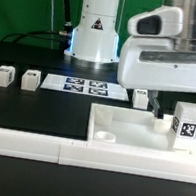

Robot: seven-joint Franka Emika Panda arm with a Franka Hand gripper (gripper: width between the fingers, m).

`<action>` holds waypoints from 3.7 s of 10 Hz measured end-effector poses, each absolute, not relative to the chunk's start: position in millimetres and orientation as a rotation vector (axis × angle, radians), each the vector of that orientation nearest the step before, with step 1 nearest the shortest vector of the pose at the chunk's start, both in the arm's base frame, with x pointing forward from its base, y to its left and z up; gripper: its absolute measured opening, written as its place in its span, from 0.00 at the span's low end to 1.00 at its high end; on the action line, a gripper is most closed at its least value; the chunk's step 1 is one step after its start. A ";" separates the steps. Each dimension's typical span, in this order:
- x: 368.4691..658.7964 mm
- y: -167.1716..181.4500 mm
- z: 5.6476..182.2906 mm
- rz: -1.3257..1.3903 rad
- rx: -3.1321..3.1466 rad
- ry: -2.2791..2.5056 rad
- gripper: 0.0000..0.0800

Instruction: Assemble square table

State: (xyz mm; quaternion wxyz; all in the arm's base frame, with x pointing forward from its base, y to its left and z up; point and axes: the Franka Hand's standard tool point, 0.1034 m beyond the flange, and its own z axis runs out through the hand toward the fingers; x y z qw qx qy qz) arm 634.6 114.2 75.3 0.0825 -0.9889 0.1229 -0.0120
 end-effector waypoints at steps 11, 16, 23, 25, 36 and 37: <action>630.0 112.2 71.9 0.050 -2.351 1.874 0.37; 628.5 110.5 69.9 0.105 -2.069 2.136 0.38; 623.1 121.3 68.2 -0.018 -2.978 0.634 0.81; 630.0 111.7 70.8 -0.015 -3.069 0.096 0.81; 628.8 115.0 69.8 0.052 -2.752 1.371 0.36; 629.3 115.1 67.6 0.076 -2.560 1.676 0.36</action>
Offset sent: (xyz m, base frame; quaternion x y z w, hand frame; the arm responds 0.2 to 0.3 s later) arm 0.0000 0.0000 0.0000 0.0000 0.0000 0.1296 0.9916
